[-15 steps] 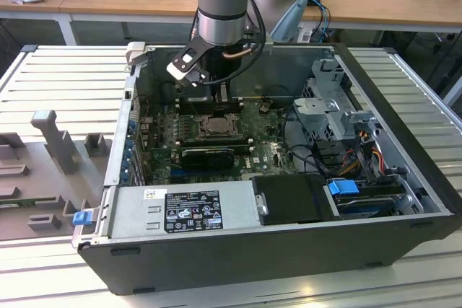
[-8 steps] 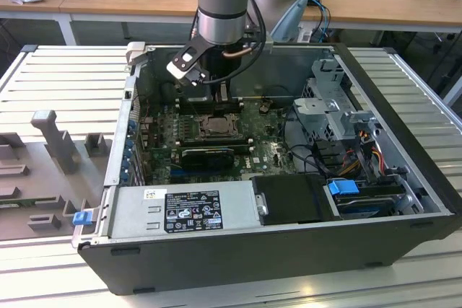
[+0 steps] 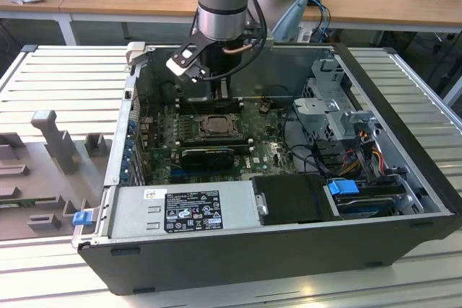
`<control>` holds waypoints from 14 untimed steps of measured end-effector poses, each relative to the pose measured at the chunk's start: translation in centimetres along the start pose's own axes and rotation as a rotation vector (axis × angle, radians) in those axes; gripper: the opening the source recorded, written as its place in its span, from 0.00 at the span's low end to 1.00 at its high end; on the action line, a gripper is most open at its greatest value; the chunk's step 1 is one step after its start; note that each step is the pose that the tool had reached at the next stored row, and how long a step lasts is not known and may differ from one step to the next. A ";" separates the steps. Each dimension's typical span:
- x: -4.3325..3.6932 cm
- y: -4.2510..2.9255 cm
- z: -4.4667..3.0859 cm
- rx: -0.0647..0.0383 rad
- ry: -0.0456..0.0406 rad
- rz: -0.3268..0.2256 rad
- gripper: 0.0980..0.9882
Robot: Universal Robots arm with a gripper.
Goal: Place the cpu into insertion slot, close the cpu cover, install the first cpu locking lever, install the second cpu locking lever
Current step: 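Install the first cpu locking lever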
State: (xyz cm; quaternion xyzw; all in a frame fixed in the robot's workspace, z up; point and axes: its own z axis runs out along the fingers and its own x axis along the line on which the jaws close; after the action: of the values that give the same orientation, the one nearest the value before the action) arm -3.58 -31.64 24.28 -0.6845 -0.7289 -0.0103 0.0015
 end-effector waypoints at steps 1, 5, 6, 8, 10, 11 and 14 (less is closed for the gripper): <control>0.00 0.00 -0.20 0.000 -0.0001 0.000 0.01; 0.01 0.01 -0.78 0.000 -0.0001 0.000 0.01; 0.02 0.01 -0.99 0.000 -0.0001 0.000 0.01; 0.02 0.02 -1.40 0.000 -0.0002 0.000 0.01; 0.03 0.02 -1.88 0.000 -0.0002 0.000 0.01; 0.03 0.03 -2.14 0.000 -0.0003 0.000 0.01; 0.04 0.03 -2.53 0.000 -0.0002 0.000 0.01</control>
State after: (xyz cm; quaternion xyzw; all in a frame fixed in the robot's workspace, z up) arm -3.58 -31.64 26.81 -0.6845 -0.7289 -0.0103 0.0014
